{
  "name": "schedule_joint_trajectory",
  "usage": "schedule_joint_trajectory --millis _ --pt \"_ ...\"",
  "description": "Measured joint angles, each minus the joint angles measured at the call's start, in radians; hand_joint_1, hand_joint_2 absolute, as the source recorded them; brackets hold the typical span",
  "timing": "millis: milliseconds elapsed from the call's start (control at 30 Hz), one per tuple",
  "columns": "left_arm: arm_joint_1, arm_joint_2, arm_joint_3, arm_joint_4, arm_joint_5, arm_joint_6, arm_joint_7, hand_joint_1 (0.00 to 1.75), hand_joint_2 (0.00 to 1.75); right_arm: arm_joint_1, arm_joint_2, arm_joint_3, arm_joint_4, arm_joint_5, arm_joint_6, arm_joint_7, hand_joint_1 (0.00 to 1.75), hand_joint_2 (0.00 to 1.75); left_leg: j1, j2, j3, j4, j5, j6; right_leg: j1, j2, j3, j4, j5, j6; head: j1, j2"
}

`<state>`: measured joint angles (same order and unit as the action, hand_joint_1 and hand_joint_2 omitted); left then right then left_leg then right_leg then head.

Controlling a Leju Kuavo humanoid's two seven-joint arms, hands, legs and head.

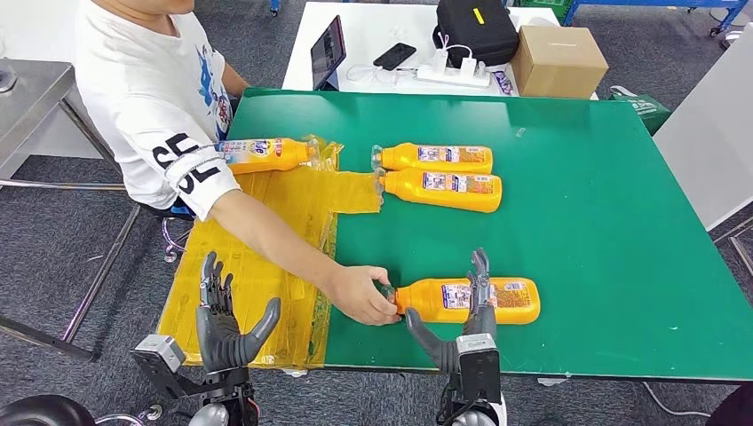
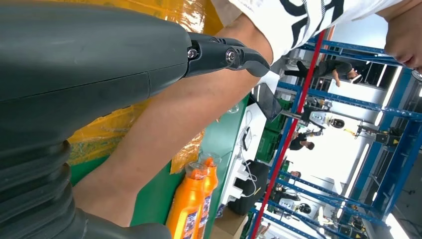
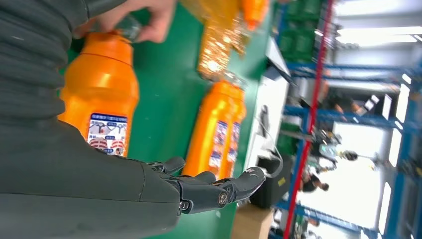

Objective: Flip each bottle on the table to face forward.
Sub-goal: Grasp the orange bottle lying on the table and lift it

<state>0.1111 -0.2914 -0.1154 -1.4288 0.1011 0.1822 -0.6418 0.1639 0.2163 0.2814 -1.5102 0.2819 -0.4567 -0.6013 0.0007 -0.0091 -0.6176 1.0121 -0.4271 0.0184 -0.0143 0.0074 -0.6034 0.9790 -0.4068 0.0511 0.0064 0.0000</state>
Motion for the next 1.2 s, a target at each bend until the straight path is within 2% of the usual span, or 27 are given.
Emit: schedule_joint_trajectory --millis 200,300,433,600,700,833,1200 --pt "-0.003 0.0 0.003 0.01 -0.016 -0.004 0.004 0.0 1.75 -0.032 -0.056 0.009 0.02 0.147 0.056 0.148 0.0 1.75 0.0 0.0 0.0 0.0 0.0 0.0 0.0 0.0 0.0 0.0 0.0 0.0 0.0 0.0" --pt "-0.004 0.0 0.005 0.014 -0.029 -0.011 0.015 0.0 1.75 -0.05 -0.094 0.01 0.021 0.262 0.07 0.224 0.0 1.75 0.0 0.0 0.0 0.0 0.0 0.0 0.0 0.0 0.0 0.0 0.0 0.0 0.0 0.0" --pt "-0.005 0.0 0.01 0.024 -0.046 -0.024 0.027 0.0 1.75 -0.082 -0.161 0.006 0.01 0.381 0.123 0.326 0.0 1.75 0.0 0.0 0.0 0.0 0.0 0.0 0.0 0.0 0.0 0.0 0.0 0.0 0.0 0.0" --pt "-0.006 0.0 0.019 0.035 -0.079 -0.027 0.036 0.0 1.75 -0.107 -0.262 -0.017 -0.019 0.46 0.205 0.42 0.0 1.75 -0.001 0.0 0.0 0.0 0.0 0.0 -0.001 0.0 0.0 0.0 0.0 0.001 0.0 0.0" --pt "-0.006 0.0 0.025 0.042 -0.089 -0.027 0.038 0.0 1.75 -0.107 -0.313 -0.033 -0.042 0.479 0.235 0.445 0.0 1.75 -0.001 0.0 0.0 0.0 0.0 0.001 -0.001 0.0 0.0 0.0 0.0 0.001 0.0 0.0" --pt "-0.006 0.0 0.03 0.046 -0.092 -0.027 0.038 0.0 1.75 -0.107 -0.347 -0.041 -0.058 0.484 0.24 0.451 0.0 1.75 -0.001 0.0 0.0 0.0 0.0 0.0 0.0 0.0 0.0 0.0 0.0 0.001 0.0 0.0" --pt "-0.006 0.0 0.037 0.048 -0.092 -0.027 0.038 0.0 1.75 -0.107 -0.373 -0.045 -0.067 0.486 0.241 0.451 0.0 1.75 -0.001 0.0 0.0 0.0 0.0 0.0 0.0 0.0 0.0 0.0 0.0 0.001 0.0 0.0"
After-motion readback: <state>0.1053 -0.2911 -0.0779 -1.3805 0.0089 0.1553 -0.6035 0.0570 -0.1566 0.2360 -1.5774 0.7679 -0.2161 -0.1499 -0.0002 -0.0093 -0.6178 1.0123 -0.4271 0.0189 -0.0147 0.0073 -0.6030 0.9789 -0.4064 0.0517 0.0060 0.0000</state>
